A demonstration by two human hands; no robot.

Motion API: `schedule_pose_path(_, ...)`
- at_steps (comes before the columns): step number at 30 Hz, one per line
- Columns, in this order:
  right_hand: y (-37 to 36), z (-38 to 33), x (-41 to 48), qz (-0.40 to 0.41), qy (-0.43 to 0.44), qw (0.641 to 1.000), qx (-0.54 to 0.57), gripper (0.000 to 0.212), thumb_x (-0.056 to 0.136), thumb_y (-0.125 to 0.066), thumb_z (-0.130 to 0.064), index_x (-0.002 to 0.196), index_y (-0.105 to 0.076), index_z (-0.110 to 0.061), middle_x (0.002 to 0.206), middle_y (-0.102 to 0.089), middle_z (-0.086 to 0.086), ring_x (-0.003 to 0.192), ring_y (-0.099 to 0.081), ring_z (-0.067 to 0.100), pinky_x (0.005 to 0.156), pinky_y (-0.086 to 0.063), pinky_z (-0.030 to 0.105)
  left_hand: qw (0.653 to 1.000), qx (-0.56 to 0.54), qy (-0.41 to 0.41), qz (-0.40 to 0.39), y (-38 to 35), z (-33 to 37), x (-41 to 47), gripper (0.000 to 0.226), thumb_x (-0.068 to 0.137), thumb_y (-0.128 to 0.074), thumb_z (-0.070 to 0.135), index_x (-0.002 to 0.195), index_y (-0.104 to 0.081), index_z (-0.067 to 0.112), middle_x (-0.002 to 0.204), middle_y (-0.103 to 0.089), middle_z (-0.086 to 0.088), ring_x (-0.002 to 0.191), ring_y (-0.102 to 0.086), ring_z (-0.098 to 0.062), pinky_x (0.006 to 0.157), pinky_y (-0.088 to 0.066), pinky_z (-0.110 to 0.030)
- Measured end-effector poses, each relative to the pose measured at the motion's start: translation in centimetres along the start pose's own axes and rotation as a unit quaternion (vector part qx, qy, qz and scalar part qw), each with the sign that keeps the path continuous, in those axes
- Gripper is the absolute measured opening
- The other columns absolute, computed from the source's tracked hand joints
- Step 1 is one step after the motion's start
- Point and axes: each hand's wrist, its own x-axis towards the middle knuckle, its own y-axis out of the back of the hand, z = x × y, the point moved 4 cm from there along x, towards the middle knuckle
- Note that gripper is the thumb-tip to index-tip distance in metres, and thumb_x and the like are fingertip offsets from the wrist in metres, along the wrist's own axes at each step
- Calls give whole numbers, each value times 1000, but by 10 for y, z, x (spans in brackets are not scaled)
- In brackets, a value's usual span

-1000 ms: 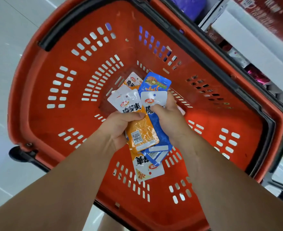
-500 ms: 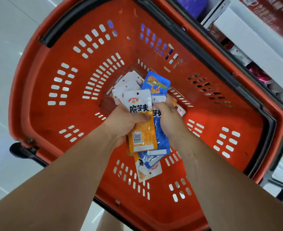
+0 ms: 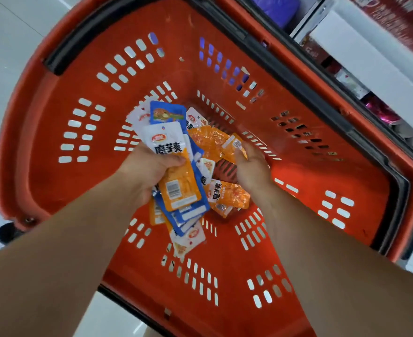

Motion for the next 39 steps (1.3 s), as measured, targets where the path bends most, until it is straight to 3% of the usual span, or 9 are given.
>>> schedule_pose_path(4, -15, 44, 48, -23, -8, 974, -226, 65, 107, -46, -34, 164, -21, -16, 172, -11, 7, 157, -18, 30, 126, -23, 42, 995, 53, -31, 79, 18, 11, 21, 42, 82, -85, 6, 117, -66, 21, 102, -78, -2, 85, -76, -23, 68, -60, -39)
schedule_pose_path(9, -44, 54, 61, 69, -4, 961, -266, 75, 101, -58, -29, 162, -16, -15, 162, -24, 14, 147, -26, 38, 119, -27, 53, 988, 105, -55, 95, 23, 12, 35, 51, 82, -87, 12, 124, -62, 24, 105, -74, 2, 87, -72, -21, 59, -53, -32)
schedule_pose_path(16, -58, 45, 70, 104, 18, 940, -324, 85, 82, -81, -50, 148, -38, -18, 151, -39, 15, 138, -36, 37, 113, -33, 50, 988, 105, -47, 103, 26, 11, 39, 48, 84, -85, 9, 124, -62, 23, 104, -74, 1, 86, -71, -21, 57, -52, -32)
schedule_pose_path(21, -66, 35, 74, 91, 54, 927, -361, 111, 63, -87, -66, 149, -35, -19, 145, -34, 11, 134, -36, 34, 112, -34, 48, 990, 102, -42, 92, 21, 10, 37, 44, 85, -84, 9, 119, -61, 25, 101, -72, 2, 86, -71, -21, 58, -51, -34)
schedule_pose_path(27, -71, 31, 79, 91, 121, 910, -386, 60, 81, -82, -43, 131, -57, -21, 134, -57, 9, 129, -48, 34, 110, -36, 48, 990, 97, -53, 85, 21, 11, 40, 47, 85, -84, 11, 122, -60, 27, 100, -71, 5, 83, -68, -17, 55, -48, -32)
schedule_pose_path(31, -64, 33, 58, 9, 71, 975, -211, 35, 94, -67, -24, 127, -60, -29, 106, -73, 4, 94, -69, 27, 81, -57, 37, 991, 94, -53, 83, 17, 15, 25, 47, 85, -85, 12, 124, -62, 25, 100, -72, 5, 84, -69, -16, 53, -48, -30)
schedule_pose_path(35, -26, 21, 14, -15, -17, 1000, 0, 18, 98, -67, -21, 115, -65, -26, 91, -69, -6, 84, -68, 17, 63, -48, 26, 993, 69, -63, 67, 12, 26, -13, 38, 88, -81, 11, 118, -65, 27, 98, -75, 5, 82, -72, -14, 54, -52, -27)
schedule_pose_path(37, -1, 9, -16, -10, -39, 995, 87, 19, 97, -70, -20, 115, -67, -23, 99, -72, -4, 94, -71, 19, 64, -47, 26, 994, 56, -72, 67, 10, 31, -39, 37, 89, -80, 10, 118, -65, 29, 100, -75, 6, 85, -72, -14, 59, -54, -30)
schedule_pose_path(39, 27, -12, -55, -23, -42, 984, 169, 21, 95, -72, -19, 115, -69, -25, 105, -76, -2, 101, -73, 23, 80, -56, 34, 994, 40, -74, 67, 8, 36, -68, 35, 89, -80, 10, 114, -66, 30, 100, -77, 5, 87, -75, -16, 67, -60, -36)
